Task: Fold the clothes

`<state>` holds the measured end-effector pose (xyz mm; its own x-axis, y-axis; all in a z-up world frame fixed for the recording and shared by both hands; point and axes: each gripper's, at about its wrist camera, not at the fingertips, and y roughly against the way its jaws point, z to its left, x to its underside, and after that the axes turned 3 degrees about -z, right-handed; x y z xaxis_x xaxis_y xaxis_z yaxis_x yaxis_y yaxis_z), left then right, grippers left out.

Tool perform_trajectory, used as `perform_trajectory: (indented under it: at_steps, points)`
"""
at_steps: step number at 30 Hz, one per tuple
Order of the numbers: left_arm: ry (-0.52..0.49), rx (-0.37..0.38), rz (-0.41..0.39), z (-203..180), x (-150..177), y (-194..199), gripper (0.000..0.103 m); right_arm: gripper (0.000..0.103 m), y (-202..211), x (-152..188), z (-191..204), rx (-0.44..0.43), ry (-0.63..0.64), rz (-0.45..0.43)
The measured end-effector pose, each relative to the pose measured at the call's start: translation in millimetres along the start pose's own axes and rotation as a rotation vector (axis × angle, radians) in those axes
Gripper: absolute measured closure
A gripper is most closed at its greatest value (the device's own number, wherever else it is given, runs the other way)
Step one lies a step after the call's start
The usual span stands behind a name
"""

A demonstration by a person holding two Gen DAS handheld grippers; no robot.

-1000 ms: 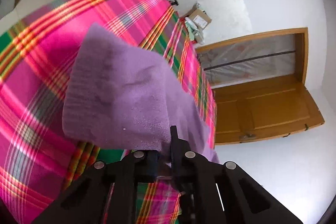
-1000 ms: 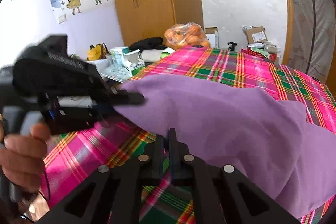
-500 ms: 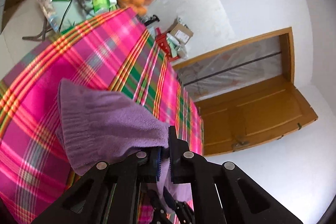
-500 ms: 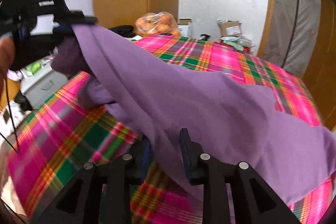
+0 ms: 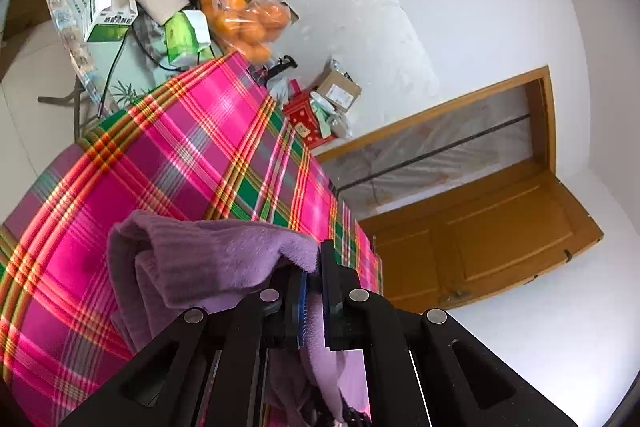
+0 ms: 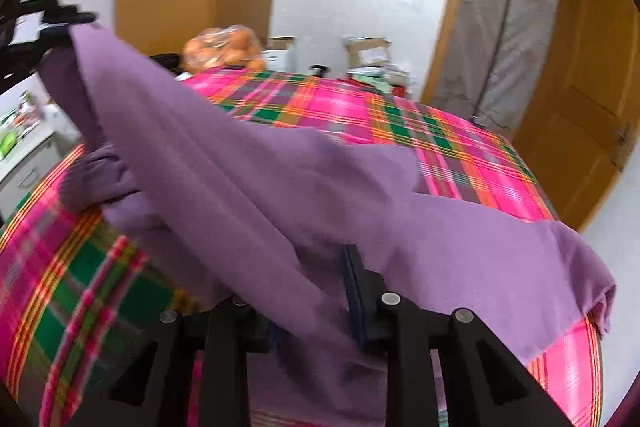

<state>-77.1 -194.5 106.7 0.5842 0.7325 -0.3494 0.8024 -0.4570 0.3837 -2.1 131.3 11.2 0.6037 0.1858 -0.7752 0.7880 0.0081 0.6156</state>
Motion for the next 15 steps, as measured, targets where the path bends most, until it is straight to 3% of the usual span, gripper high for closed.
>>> perform_trajectory:
  at_steps: [5, 8, 15]
  points:
    - [-0.014, -0.025, -0.004, 2.6, -4.9, -8.3, 0.098, 0.075, 0.3, -3.4, -19.4, 0.025, -0.025, -0.018]
    - [-0.022, -0.041, -0.006, 4.1, -7.8, -13.4, 0.099, 0.095, 2.6, -11.2, -27.1, 0.039, -0.023, -0.035]
    - [-0.042, -0.079, -0.007, 7.9, -13.7, -27.4, 0.1, 0.096, 0.9, -53.1, -42.4, 0.067, 0.006, -0.1]
